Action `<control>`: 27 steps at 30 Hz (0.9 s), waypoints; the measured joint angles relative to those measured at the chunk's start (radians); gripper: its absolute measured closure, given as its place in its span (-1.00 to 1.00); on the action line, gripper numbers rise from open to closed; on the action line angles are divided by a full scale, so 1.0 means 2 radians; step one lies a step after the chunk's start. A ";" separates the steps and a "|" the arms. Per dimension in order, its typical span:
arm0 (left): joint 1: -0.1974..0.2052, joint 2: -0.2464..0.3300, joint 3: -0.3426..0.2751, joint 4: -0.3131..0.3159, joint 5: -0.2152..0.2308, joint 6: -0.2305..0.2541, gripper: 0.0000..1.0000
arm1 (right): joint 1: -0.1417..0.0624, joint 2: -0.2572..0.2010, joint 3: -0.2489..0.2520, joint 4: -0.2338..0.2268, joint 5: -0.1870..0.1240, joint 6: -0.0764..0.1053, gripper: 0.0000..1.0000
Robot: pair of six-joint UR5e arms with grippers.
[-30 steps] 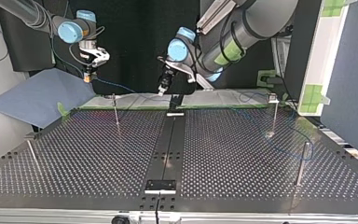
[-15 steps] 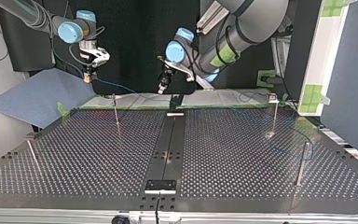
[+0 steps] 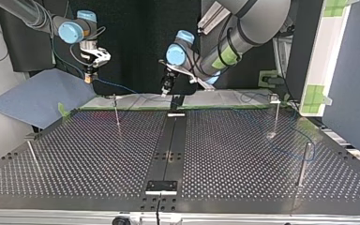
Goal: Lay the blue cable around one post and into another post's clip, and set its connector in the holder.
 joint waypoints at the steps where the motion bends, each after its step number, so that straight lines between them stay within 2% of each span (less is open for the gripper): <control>1: 0.001 0.000 0.002 0.000 -0.003 0.000 -1.00 | 0.000 0.000 0.000 0.000 0.000 0.000 1.00; 8: 0.004 -0.005 0.021 -0.013 -0.017 -0.001 -1.00 | 0.001 0.000 0.000 0.000 0.000 0.000 1.00; 17: 0.002 -0.031 0.058 -0.045 -0.032 0.005 -1.00 | 0.001 0.000 0.000 0.000 0.000 0.000 1.00; 24: 0.003 -0.033 0.067 -0.047 -0.029 0.000 -1.00 | 0.001 0.000 -0.001 -0.001 0.001 0.000 1.00; 26: 0.003 -0.033 0.067 -0.048 -0.025 -0.001 -0.84 | 0.001 0.000 -0.001 -0.001 0.001 0.000 1.00; 27: 0.003 -0.033 0.067 -0.050 -0.024 -0.001 -0.84 | 0.001 0.000 -0.001 -0.001 0.001 0.000 1.00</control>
